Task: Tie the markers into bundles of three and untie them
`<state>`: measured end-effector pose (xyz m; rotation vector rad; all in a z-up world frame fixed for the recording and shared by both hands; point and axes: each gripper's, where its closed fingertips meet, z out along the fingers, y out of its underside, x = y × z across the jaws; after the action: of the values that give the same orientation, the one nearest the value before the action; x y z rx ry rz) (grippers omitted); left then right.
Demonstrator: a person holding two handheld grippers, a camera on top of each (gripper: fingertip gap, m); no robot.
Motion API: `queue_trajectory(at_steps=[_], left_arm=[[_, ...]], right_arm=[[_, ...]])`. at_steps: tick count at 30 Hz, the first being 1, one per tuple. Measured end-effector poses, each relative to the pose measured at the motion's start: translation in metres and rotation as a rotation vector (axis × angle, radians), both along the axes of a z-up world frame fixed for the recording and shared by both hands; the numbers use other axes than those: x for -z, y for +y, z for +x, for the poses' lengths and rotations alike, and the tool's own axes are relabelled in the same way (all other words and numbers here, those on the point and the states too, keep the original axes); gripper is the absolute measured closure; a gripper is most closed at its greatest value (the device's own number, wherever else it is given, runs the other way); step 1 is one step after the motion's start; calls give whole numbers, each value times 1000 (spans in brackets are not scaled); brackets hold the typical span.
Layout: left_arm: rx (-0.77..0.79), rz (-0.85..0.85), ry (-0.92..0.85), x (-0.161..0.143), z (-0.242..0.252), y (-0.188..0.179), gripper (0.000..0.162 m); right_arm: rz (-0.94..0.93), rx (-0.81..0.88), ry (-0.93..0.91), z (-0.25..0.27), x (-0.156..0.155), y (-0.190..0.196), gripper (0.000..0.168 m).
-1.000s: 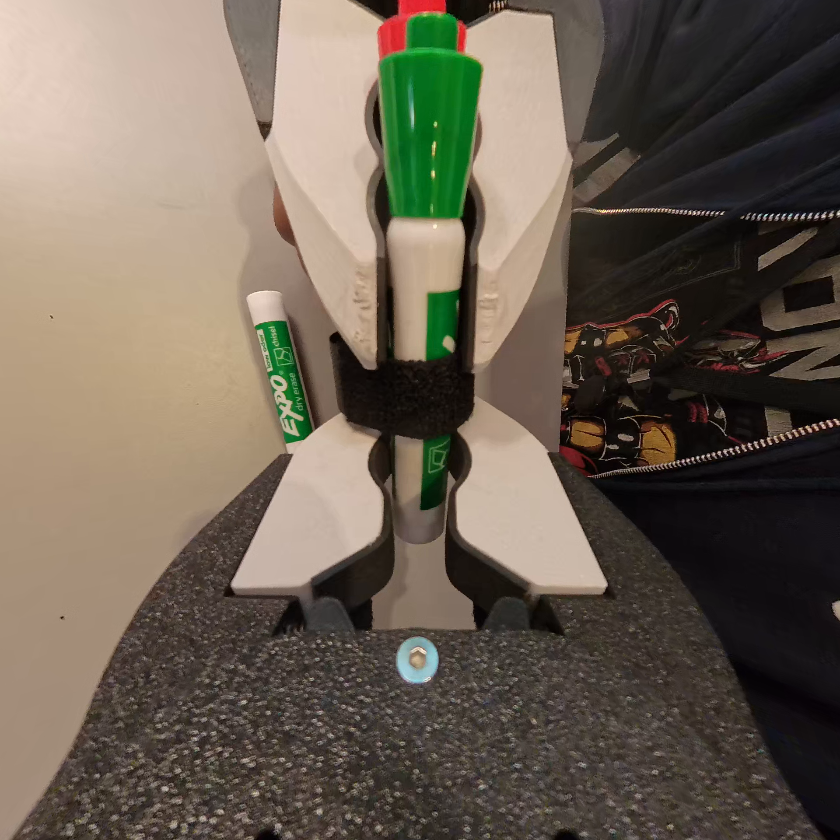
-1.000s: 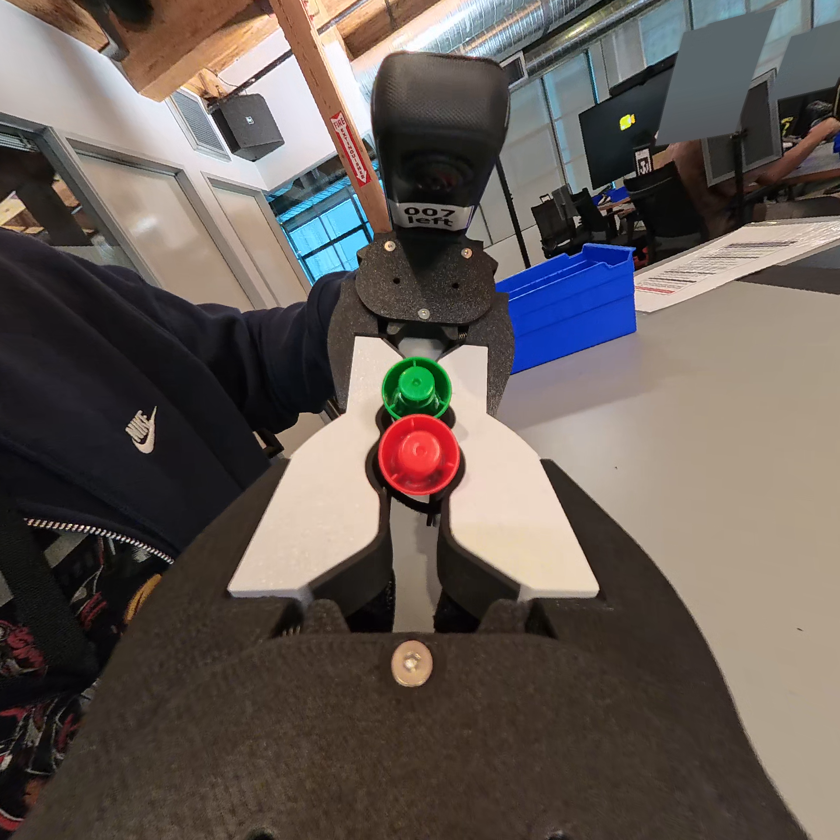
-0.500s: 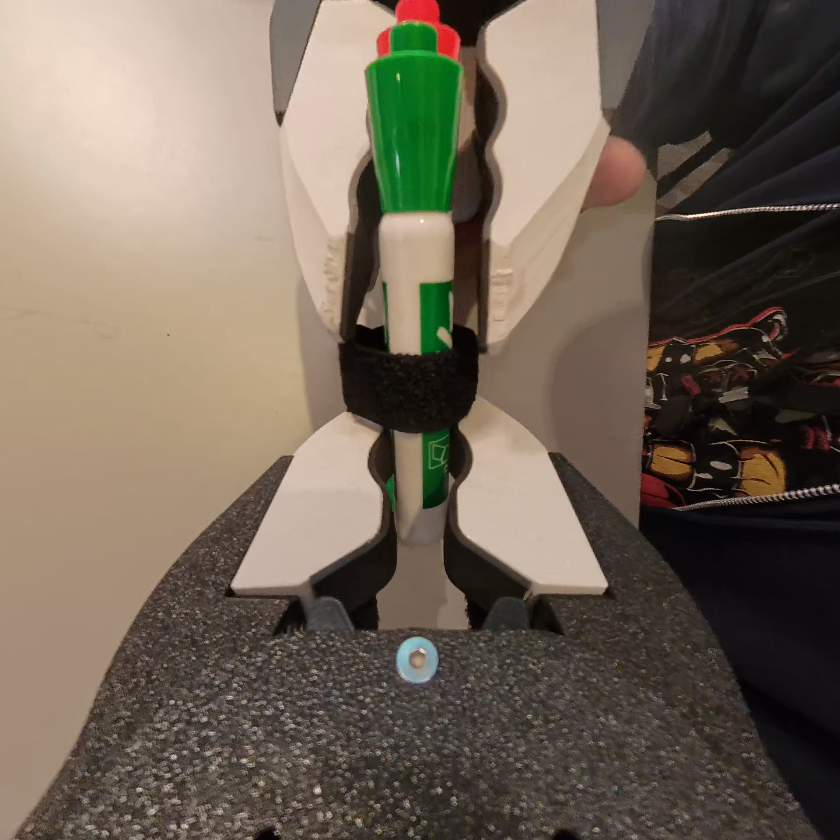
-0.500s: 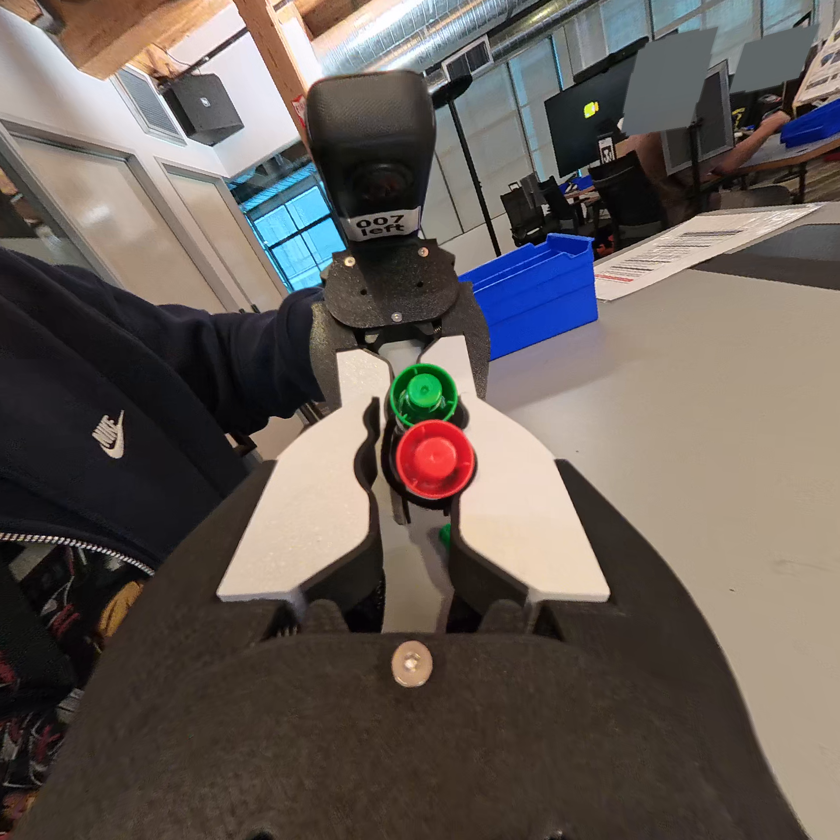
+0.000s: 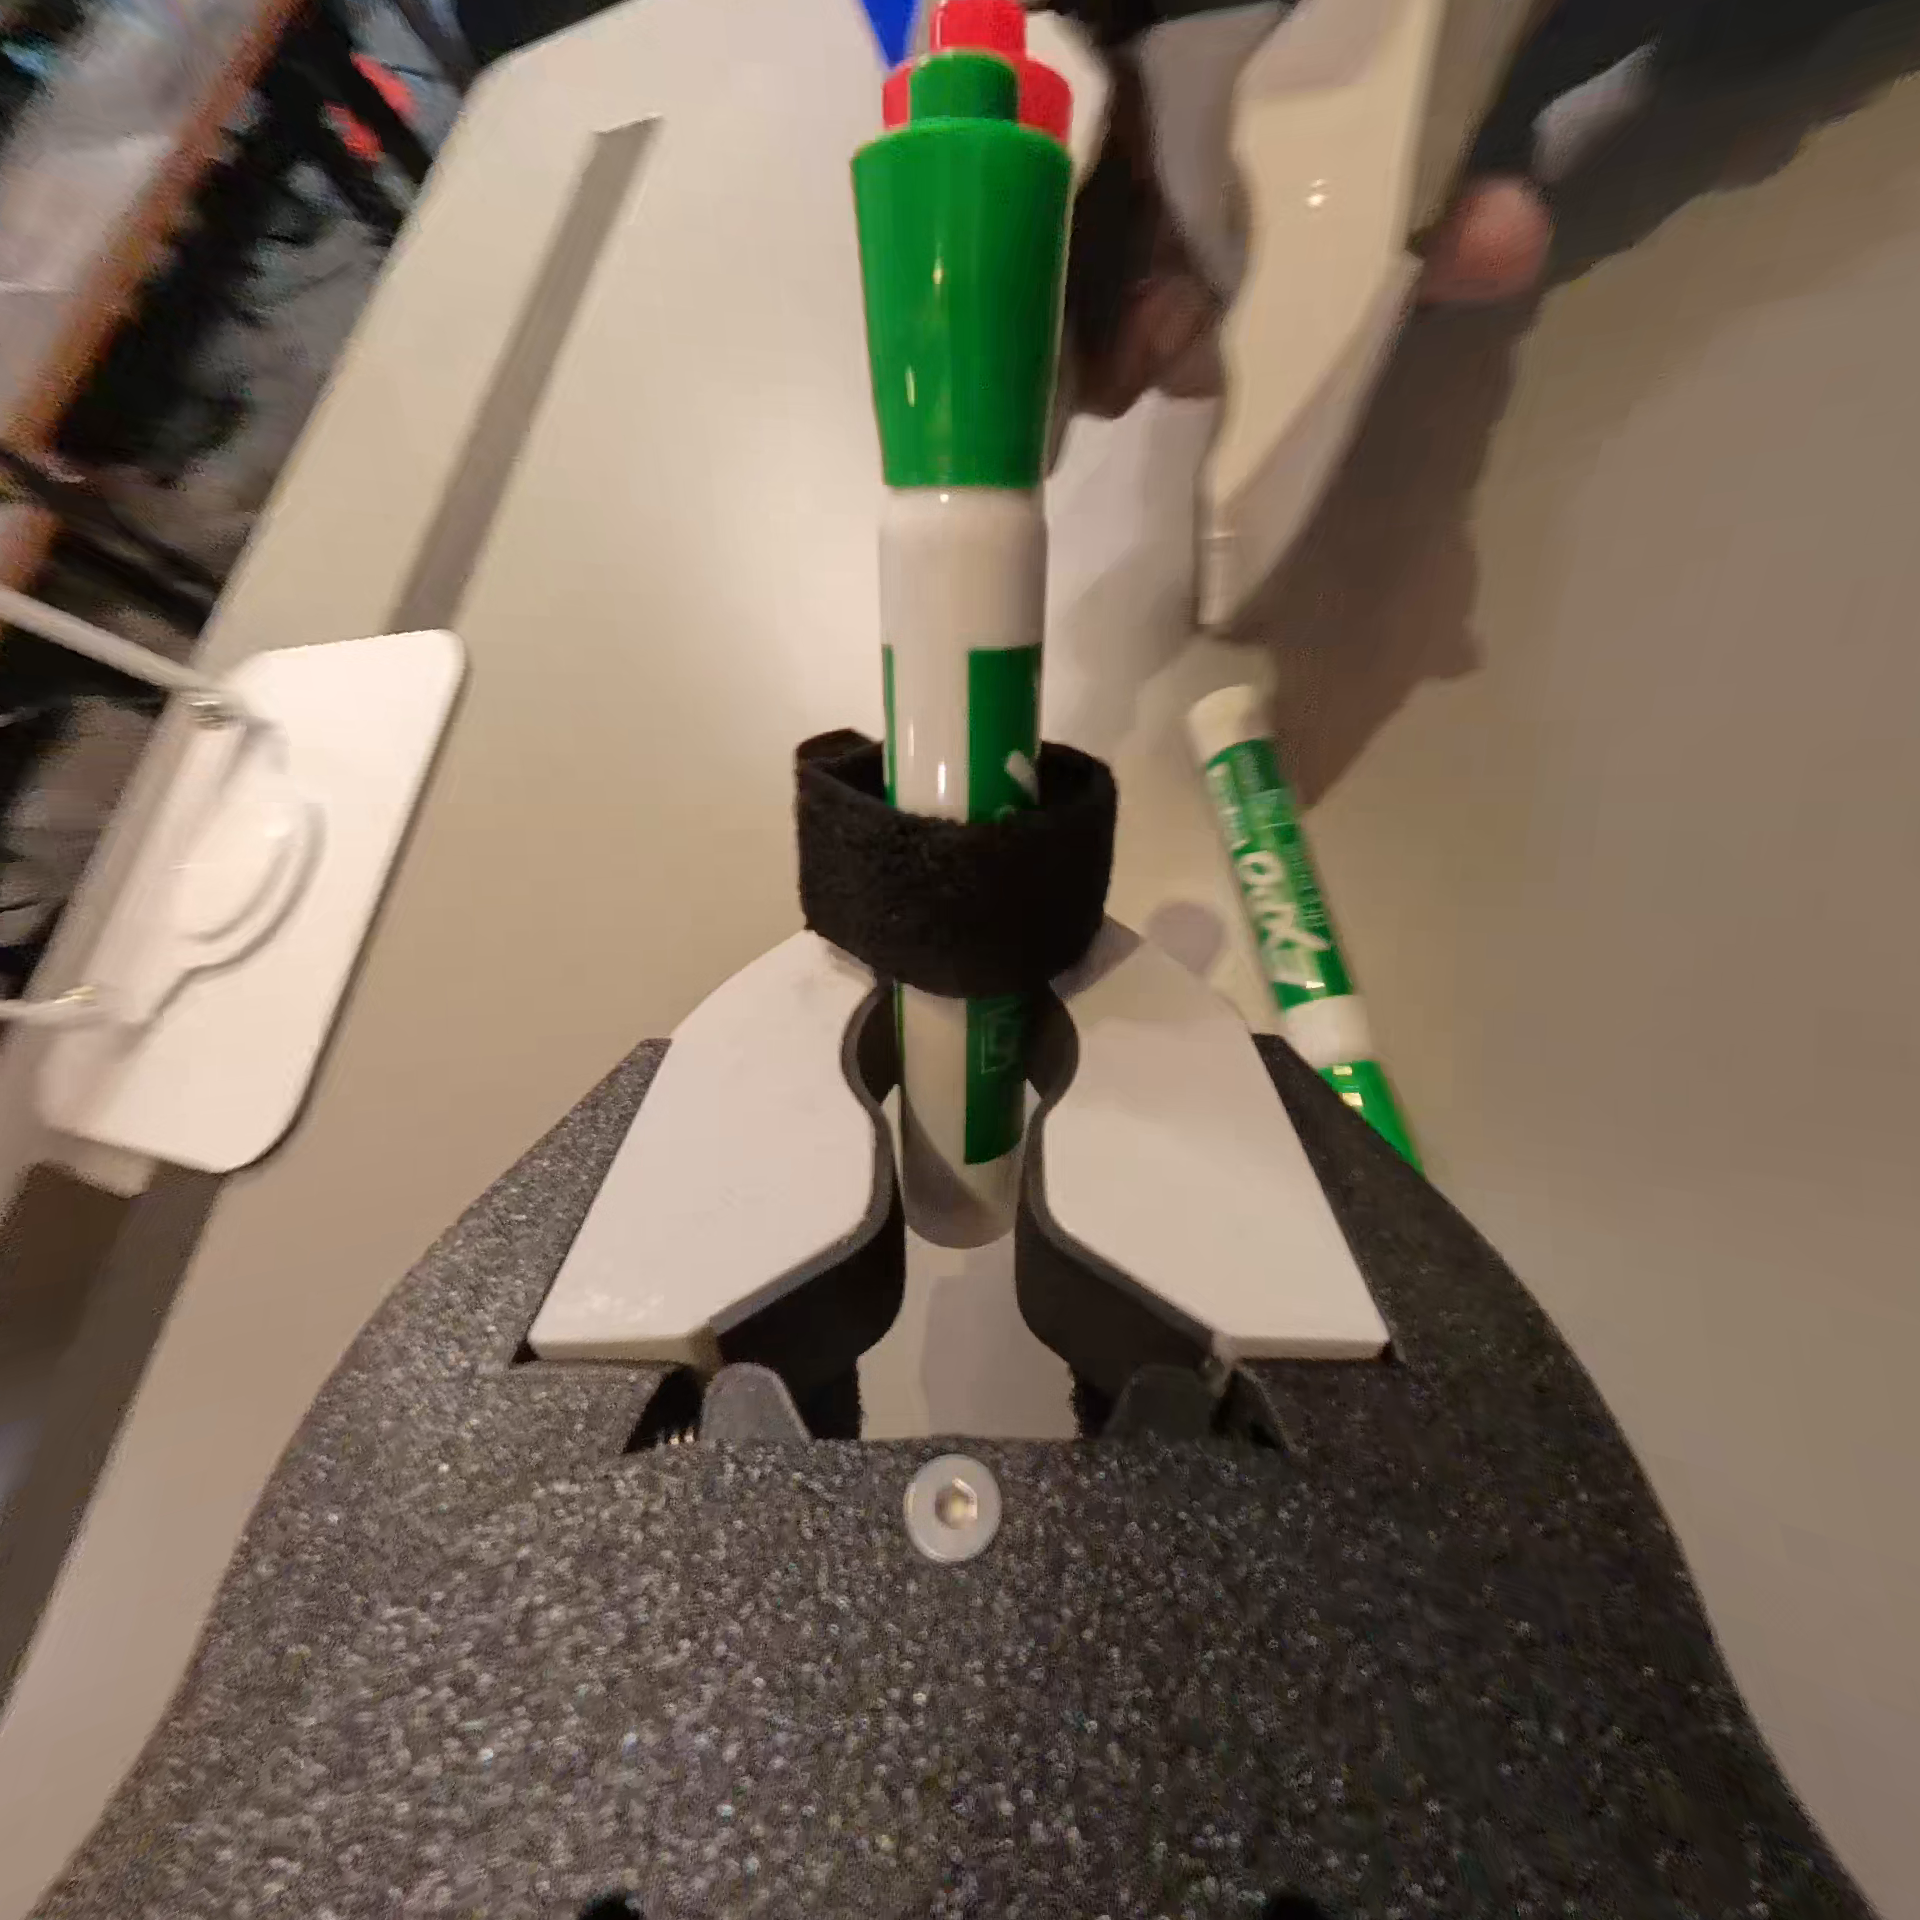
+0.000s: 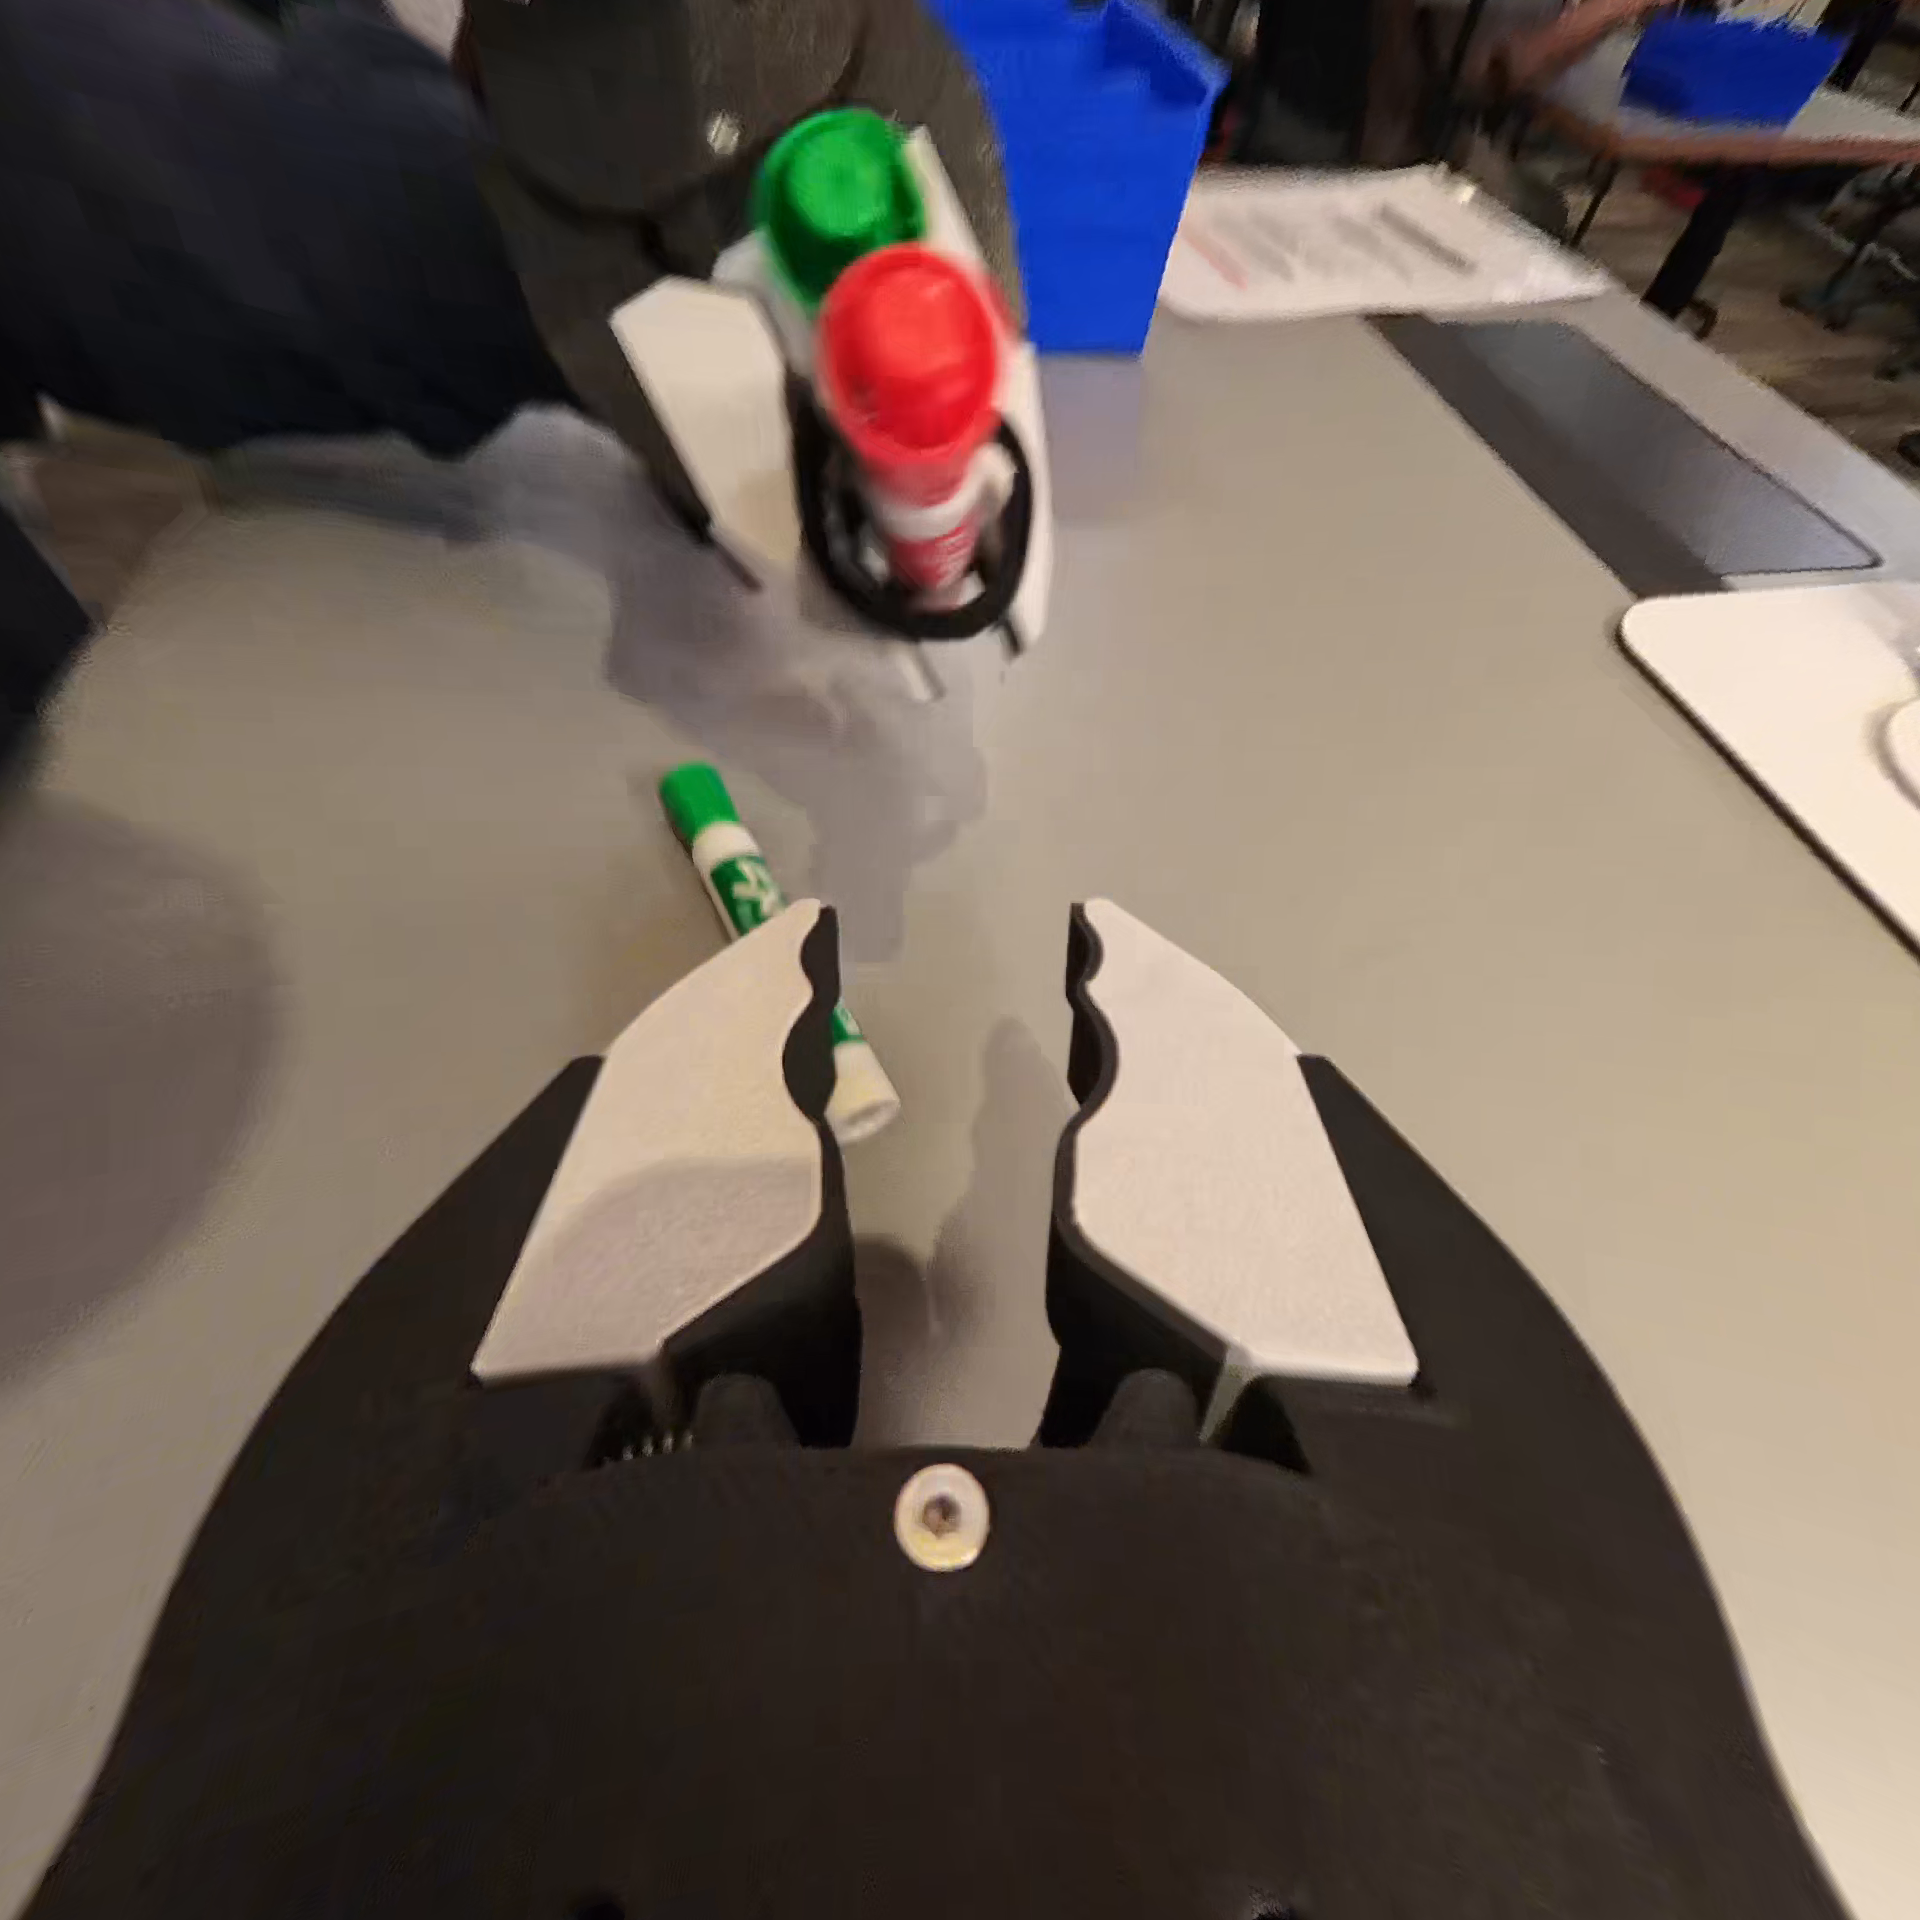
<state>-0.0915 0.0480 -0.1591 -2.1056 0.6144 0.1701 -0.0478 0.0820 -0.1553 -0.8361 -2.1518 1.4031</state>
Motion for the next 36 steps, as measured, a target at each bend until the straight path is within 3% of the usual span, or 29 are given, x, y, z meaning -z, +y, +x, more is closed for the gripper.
queue_trajectory(at_steps=[4,10,15,21,24,27,29,30,34,36], left_arm=[[-38,97,125,12,-17,6,141],[-37,53,304,31,-31,-1,141],[-100,61,284,32,-44,-5,141],[-210,84,217,25,-67,-12,141],[-228,114,196,21,-73,-17,141],[-231,161,147,14,-75,-20,142],[-225,190,118,10,-73,-20,142],[-220,202,117,8,-72,-21,142],[-174,253,120,0,-64,-21,142],[-162,271,100,-2,-61,-20,142]], right_arm=[[178,-69,-56,9,27,-3,126],[287,-172,-112,22,46,-17,124],[285,-215,-96,23,38,-46,127],[477,-271,-62,15,37,-81,130],[514,-344,-174,13,39,-101,130],[699,-384,-330,11,63,-100,131],[723,-416,-422,18,67,-103,149],[733,-415,-445,21,68,-103,150],[728,-378,-422,29,68,-96,151],[638,-341,-339,31,56,-95,151]])
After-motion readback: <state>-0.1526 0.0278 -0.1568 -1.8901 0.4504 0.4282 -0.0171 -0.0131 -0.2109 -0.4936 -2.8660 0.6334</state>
